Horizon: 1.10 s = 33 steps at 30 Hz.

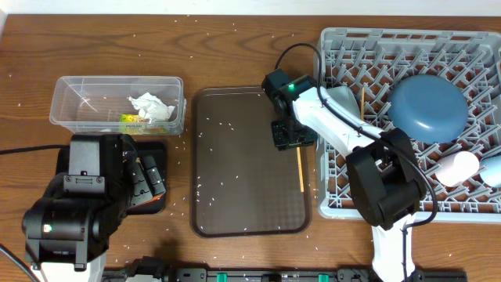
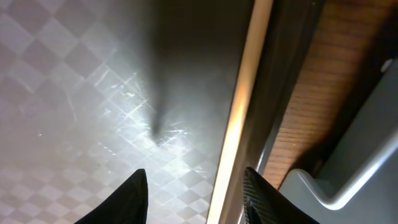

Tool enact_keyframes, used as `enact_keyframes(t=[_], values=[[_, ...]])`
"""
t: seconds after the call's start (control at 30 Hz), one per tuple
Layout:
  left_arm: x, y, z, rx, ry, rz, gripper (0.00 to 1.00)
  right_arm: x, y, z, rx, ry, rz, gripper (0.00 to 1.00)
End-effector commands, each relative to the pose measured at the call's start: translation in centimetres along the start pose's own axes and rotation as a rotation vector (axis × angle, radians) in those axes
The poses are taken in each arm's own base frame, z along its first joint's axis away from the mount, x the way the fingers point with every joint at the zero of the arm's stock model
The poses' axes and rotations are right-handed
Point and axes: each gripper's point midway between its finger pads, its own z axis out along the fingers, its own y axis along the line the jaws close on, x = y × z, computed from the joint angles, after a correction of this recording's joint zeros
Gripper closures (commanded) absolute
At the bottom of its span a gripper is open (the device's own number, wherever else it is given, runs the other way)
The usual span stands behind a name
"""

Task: Sort waste into correct bins and load items into the dishwasher rack
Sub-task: 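Lower the right gripper and pinch the wooden chopsticks, then lift the chopsticks and stand them upright in the rack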

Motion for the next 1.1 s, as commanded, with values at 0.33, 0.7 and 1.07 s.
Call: enact_keyframes(t=[0.33,0.7,1.07], values=[[-0.4,0.3,-0.4,-0.011,-0.019,-0.016,0.02,0.6,-0.2,1.7,0.011,0.005,-0.013,0.56],[-0.4,0.3,-0.4,-0.011,-0.019,-0.016,0.02,1.3,2.5,3.0,-0.109,0.015,-0.029,0.78],[-0.4,0.3,-0.4,-0.011,-0.019,-0.016,0.02,0.6,2.9,2.0,-0.051,-0.058,-0.061,0.99]])
